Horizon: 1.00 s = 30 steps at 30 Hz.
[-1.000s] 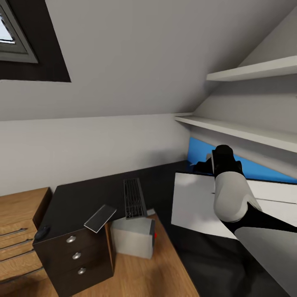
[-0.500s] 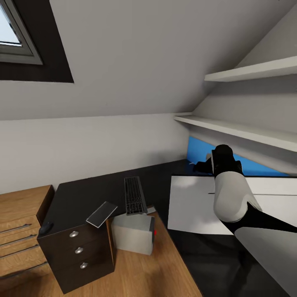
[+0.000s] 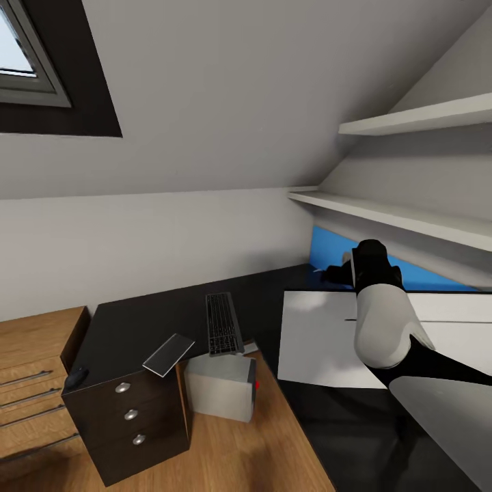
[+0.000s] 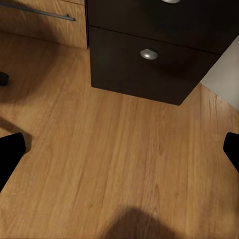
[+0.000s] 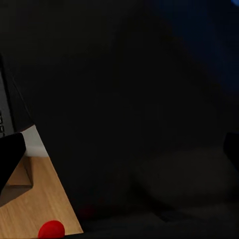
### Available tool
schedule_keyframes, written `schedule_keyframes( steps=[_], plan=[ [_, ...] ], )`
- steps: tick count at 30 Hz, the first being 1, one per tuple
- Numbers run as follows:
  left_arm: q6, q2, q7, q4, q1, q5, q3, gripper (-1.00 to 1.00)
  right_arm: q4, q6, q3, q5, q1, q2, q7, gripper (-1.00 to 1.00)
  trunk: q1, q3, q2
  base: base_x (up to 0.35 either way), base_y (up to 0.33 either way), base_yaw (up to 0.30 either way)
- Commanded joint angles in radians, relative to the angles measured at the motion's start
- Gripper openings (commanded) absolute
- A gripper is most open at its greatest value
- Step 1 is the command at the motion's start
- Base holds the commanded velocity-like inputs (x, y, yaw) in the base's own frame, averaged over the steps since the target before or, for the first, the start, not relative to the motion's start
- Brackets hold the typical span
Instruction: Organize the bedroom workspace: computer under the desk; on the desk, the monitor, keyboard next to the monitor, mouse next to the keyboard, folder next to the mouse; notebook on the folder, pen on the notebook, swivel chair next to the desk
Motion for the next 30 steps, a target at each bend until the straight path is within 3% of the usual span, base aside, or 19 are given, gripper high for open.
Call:
schedule_keyframes(
  steps=[1, 16, 30],
  plan=[
    [-0.003, 0.0, -0.005, 0.001, -0.001, 0.01, -0.003, 1.0, -0.002, -0.002, -0.006, 0.011, -0.002, 0.002, 0.009, 1.0, 0.0, -0.002, -0.002, 0.0, 0.0, 0.0],
    [-0.003, -0.001, -0.005, 0.001, -0.002, 0.01, -0.002, 1.0, -0.001, -0.012, -0.004, 0.009, -0.002, 0.003, 0.014, 1.0, 0.0, -0.002, -0.002, -0.001, 0.0, 0.0],
    [-0.003, -0.001, -0.004, 0.001, -0.001, 0.01, -0.002, 1.0, 0.003, -0.012, -0.004, 0.009, -0.002, 0.006, 0.015, 1.0, 0.0, -0.002, -0.002, -0.138, 0.0, 0.0]
  ],
)
